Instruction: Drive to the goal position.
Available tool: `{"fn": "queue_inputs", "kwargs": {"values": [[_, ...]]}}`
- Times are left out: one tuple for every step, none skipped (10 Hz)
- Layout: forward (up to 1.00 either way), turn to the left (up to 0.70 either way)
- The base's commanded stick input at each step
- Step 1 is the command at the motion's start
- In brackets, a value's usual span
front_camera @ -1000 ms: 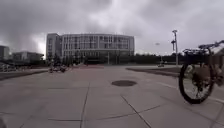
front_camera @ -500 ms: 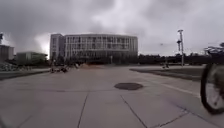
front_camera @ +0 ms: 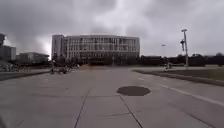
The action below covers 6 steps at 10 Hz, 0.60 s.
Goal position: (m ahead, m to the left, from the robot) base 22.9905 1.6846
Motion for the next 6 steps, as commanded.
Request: {"fn": "queue_inputs", "kwargs": {"values": [[0.67,0.10],[0.67,0.10],[0.67,0.03],[0.67,0.01],[0.67,0.00],[0.67,0.00]]}}
